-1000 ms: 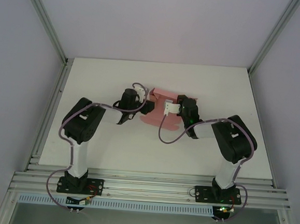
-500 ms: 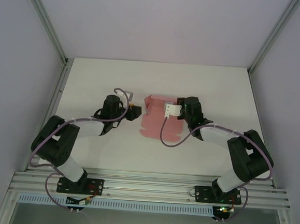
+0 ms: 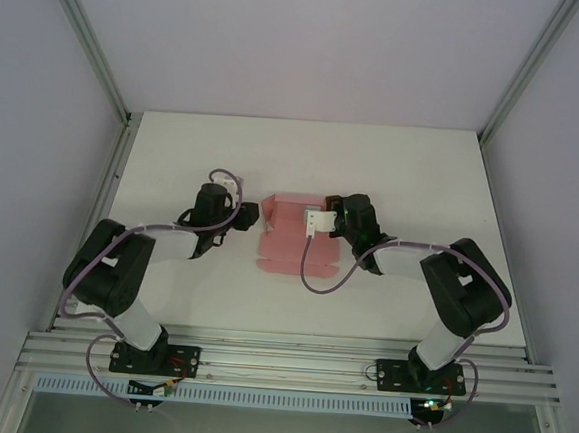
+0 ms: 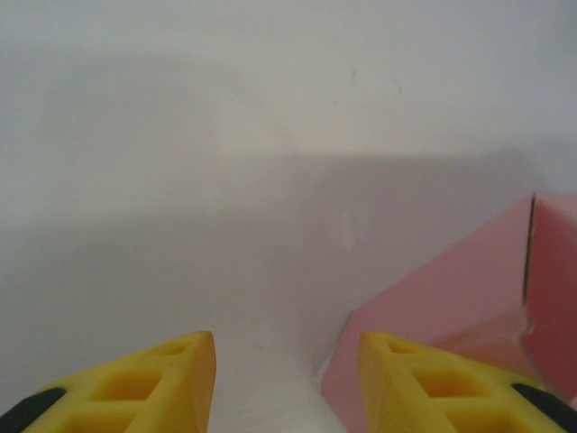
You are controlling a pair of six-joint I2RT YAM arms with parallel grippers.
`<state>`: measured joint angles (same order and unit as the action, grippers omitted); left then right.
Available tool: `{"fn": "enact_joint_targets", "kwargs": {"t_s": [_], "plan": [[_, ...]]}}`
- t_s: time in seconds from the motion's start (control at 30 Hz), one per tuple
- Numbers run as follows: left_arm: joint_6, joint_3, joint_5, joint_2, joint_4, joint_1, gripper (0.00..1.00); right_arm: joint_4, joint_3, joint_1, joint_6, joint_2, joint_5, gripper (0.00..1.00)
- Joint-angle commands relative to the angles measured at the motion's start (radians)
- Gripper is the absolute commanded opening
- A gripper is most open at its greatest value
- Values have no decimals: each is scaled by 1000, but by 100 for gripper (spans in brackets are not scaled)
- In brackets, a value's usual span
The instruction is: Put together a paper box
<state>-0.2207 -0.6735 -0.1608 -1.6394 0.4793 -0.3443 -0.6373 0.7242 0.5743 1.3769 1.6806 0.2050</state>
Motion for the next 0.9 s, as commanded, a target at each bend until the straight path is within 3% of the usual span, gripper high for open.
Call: {"fn": "enact_joint_targets", "kwargs": {"t_s": [0.0,0.23,0.43,0.57,0.67,0.87], "plan": [[41,-2,-123,-19,84,6,43,-71,-31,5,43,38,-25,0],[95,-41,-249,-91,115,6,40,-276,-55,18,183,144,33,0],[61,-56,-342,-154,254,5,36,-172,-37,32,149,127,51,0],[70,-98,-329,-180,224,-1,37,-144,-28,33,147,116,60,0],[67,-120,-347,-190,220,-7,47,-126,-21,35,148,120,65,0],[105,-114,-349,-155,146,-37,43,-85,3,36,138,120,85,0]]}}
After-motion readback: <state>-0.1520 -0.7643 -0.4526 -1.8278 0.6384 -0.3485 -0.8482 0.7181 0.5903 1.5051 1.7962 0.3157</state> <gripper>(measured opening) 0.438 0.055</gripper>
